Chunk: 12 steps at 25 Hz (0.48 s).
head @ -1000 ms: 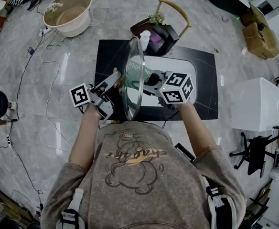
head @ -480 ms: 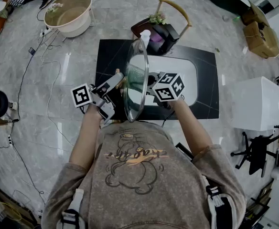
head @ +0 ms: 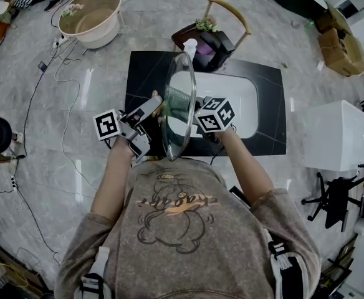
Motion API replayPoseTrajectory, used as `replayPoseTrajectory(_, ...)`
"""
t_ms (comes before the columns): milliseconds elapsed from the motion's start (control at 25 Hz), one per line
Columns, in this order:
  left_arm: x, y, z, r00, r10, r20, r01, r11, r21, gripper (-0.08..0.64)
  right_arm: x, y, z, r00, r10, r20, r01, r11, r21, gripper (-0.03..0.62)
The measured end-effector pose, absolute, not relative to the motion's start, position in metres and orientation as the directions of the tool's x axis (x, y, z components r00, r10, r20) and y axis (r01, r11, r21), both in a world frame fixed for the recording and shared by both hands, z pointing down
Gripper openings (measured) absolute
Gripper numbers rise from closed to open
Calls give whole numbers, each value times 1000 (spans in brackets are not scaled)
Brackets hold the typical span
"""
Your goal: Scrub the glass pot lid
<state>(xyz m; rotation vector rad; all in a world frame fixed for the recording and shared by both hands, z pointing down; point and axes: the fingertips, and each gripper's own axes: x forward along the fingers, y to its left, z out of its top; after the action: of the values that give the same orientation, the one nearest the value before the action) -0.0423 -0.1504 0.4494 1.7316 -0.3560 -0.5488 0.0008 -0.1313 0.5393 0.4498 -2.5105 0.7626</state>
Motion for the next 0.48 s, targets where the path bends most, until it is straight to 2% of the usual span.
replayPoseTrajectory(480, -58, -152, 455, 822, -551, -148, 26, -224, 974, 172, 18, -130, 535, -848, -251, 467, -474, 752, -457, 94)
